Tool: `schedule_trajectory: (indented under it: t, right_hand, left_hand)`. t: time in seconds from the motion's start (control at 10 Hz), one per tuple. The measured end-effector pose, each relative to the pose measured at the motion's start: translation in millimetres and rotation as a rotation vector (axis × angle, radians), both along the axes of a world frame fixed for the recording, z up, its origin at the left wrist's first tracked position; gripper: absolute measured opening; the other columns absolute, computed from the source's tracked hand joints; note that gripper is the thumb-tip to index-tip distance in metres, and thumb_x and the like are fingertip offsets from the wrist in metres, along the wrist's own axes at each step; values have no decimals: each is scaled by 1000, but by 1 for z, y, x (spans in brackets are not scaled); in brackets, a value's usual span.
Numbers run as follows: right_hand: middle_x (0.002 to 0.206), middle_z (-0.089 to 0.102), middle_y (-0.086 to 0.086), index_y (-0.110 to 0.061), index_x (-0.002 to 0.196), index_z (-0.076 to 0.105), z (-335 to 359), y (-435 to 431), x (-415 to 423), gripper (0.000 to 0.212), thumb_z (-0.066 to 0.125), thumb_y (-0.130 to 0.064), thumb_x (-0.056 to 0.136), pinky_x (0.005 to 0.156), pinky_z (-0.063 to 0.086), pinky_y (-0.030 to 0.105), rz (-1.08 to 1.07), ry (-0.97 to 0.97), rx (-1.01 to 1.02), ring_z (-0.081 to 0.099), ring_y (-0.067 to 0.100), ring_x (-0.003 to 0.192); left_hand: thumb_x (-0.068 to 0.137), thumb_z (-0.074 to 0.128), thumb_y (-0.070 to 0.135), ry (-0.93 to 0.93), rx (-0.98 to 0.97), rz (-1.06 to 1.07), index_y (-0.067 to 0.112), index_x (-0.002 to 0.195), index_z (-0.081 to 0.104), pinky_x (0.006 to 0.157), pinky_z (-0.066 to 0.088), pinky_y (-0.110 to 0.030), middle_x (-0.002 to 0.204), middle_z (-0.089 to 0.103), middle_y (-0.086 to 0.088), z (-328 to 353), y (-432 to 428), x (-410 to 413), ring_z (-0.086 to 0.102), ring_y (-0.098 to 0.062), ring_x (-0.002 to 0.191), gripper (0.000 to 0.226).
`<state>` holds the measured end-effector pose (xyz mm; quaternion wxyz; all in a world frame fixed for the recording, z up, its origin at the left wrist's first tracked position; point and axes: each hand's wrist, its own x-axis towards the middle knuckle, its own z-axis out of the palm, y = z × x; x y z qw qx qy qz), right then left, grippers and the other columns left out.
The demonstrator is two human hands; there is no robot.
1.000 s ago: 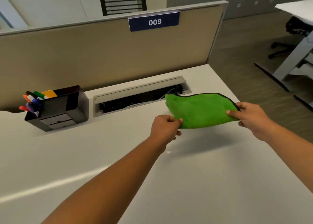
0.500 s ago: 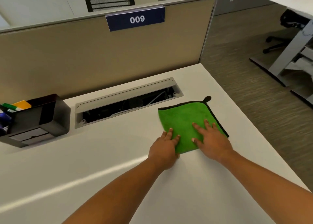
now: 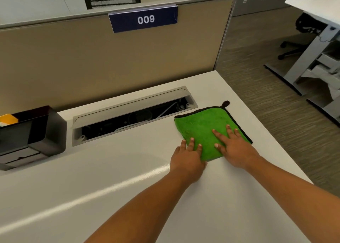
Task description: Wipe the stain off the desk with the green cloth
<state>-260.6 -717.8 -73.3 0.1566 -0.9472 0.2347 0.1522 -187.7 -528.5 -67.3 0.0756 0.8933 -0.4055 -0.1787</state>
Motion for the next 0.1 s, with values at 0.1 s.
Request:
schedule_trajectory:
  t: [0.1]
  right_hand:
    - [166, 12, 19, -33, 156, 22, 9, 3, -16, 58, 35, -49, 102, 122, 15, 48, -73, -109, 77, 6, 34, 153]
  left_hand:
    - [93, 35, 53, 30, -147, 61, 20, 150, 23, 117, 14, -37, 158, 25, -6, 7, 43, -16, 11, -24, 147, 67]
